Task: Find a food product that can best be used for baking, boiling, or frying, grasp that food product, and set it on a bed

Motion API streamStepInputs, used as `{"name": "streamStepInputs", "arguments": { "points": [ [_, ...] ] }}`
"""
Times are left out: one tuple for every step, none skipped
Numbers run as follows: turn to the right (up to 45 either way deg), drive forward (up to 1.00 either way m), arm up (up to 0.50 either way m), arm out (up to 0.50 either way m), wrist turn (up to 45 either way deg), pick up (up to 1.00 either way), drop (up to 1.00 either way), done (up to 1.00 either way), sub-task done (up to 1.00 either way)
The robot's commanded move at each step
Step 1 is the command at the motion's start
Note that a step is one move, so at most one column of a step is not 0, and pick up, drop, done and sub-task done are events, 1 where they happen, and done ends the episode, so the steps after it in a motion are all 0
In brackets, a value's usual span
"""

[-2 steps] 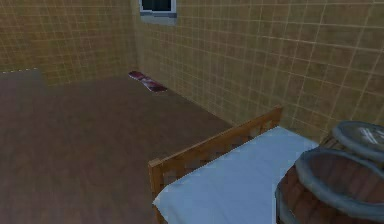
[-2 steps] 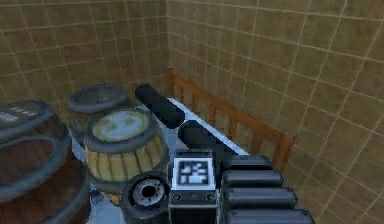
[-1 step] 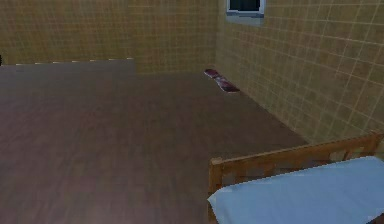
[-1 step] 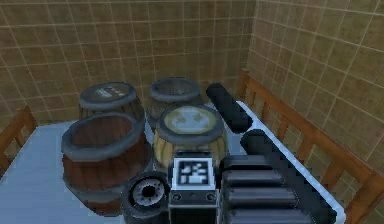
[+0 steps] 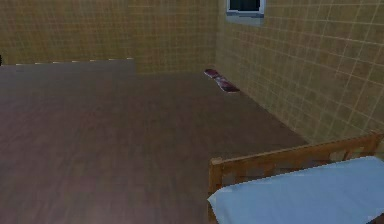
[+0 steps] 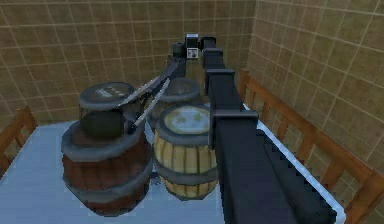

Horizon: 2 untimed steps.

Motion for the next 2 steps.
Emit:
{"name": "streamStepInputs", "arguments": {
  "points": [
    [0.0,0.0,0.0,0.0,45.0,0.0,0.0,0.0,0.0],
    [0.0,0.0,0.0,0.0,45.0,0.0,0.0,0.0,0.0]
  ]
}}
